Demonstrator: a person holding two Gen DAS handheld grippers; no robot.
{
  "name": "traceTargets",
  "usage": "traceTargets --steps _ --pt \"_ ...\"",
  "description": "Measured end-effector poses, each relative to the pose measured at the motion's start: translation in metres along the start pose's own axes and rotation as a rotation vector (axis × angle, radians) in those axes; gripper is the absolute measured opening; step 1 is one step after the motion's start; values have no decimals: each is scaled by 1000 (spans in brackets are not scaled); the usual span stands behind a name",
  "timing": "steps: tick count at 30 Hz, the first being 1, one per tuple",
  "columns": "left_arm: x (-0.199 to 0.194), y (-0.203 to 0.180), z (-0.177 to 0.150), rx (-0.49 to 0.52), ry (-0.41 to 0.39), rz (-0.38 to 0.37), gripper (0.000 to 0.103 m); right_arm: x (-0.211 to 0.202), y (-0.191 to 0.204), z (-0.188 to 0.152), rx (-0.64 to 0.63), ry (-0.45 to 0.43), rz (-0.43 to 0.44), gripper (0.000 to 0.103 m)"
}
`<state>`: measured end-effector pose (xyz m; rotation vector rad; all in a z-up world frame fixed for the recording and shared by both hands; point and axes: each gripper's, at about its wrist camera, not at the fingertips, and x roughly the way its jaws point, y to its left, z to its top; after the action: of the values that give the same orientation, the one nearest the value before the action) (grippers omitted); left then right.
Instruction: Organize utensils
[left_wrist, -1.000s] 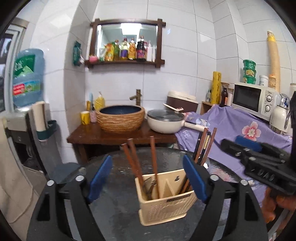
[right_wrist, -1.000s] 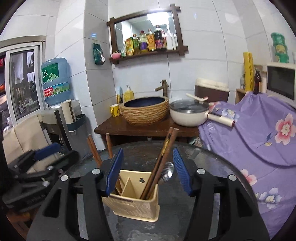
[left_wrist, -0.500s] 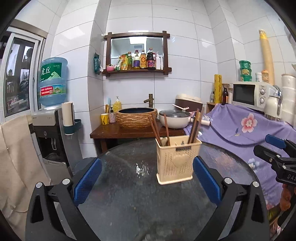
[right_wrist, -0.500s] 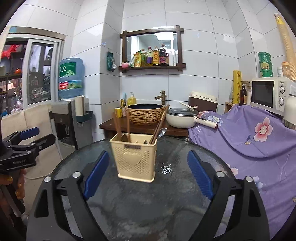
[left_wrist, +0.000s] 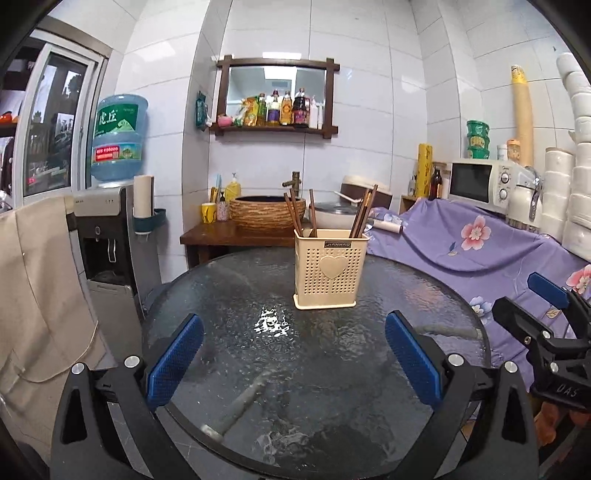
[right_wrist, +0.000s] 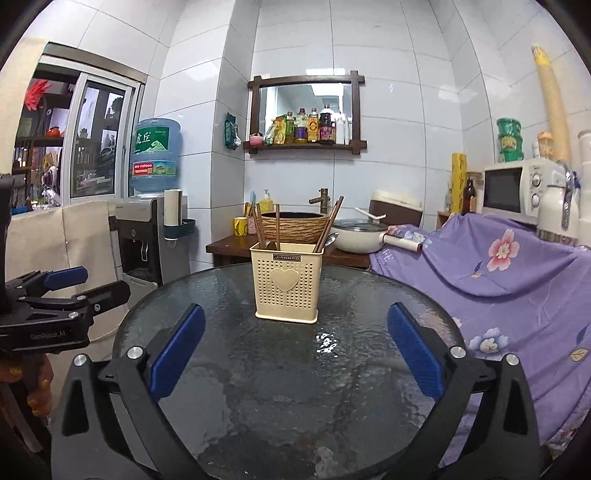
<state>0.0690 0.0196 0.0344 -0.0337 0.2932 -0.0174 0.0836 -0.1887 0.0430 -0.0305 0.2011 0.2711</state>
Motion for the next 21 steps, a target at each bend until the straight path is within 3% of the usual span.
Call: traceTargets --steps 9,21 --pt "-36 -8 -20 7 -56 -8 97 -41 5 -23 8 -11 6 97" --pt "-35 -4 -23 1 -22 -7 97 -49 4 -28 -10 -4 -3 97"
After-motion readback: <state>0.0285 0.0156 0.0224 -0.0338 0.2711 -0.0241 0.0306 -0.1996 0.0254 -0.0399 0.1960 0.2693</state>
